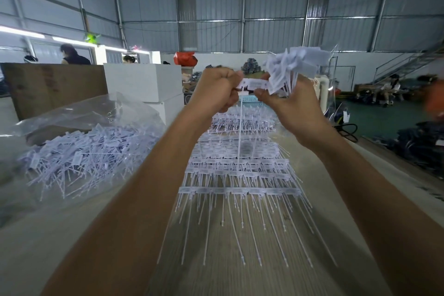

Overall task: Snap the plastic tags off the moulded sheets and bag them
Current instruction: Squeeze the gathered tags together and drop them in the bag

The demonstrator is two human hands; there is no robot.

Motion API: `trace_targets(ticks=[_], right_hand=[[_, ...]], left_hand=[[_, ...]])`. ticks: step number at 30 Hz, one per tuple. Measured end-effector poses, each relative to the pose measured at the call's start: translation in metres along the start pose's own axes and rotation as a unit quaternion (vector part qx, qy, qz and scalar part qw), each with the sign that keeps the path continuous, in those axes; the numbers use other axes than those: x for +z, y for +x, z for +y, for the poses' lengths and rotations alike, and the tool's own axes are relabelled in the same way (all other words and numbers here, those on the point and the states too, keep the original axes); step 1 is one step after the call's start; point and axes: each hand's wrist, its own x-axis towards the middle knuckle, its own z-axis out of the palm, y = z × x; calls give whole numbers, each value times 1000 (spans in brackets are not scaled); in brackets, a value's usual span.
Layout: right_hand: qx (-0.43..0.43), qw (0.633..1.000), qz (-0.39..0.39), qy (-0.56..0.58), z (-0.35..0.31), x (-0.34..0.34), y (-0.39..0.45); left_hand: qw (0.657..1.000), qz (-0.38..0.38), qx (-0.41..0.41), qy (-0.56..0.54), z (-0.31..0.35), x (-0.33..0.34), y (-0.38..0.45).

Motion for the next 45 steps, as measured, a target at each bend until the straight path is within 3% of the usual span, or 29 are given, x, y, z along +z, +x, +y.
trace_targets(ticks=[4,6,9,11,13,15,17,18,19,22,24,30,35,40,45], right_hand=[[-202,961,5,-188,-1,2,-5],[-250,946,14,-205,2,3,-6],[-113,990,13,-86,2,3,-4],[-70,994,25,-80,1,6,-5],[-38,996,23,-78,1,12,-6],[-2,999,15,-33,-1,17,-9],[14,1000,-4,24,-2,18,-10],[14,998,-12,57,-5,17,-10],[18,996,-15,88,-8,16,-8],[54,983,11,173,-16,9,-1],[82,974,22,210,-18,7,-1],[110,968,15,227,-14,-1,-1],[84,982,13,170,-8,-1,-1],[104,972,-45,208,-7,1,-3],[90,988,-105,73,-2,14,-10]], left_hand=[[993,-45,-99,-38,-2,-3,-1],[989,-57,-128,-45,-2,-4,-2],[997,-38,-62,5,1,-11,-1],[993,5,6,116,4,-11,2],[945,58,89,311,0,-4,2],[857,109,146,483,-8,6,-3],[795,141,169,565,-18,8,-5],[795,151,162,565,-23,5,-4],[824,150,139,528,-26,1,-3],[966,40,72,247,-26,1,2],[992,-31,68,99,-18,8,-1],[993,-98,62,2,-5,13,-4],[987,-109,95,67,-8,10,-6],[993,-68,98,15,-5,9,-6],[994,-28,103,-1,0,10,-5]])
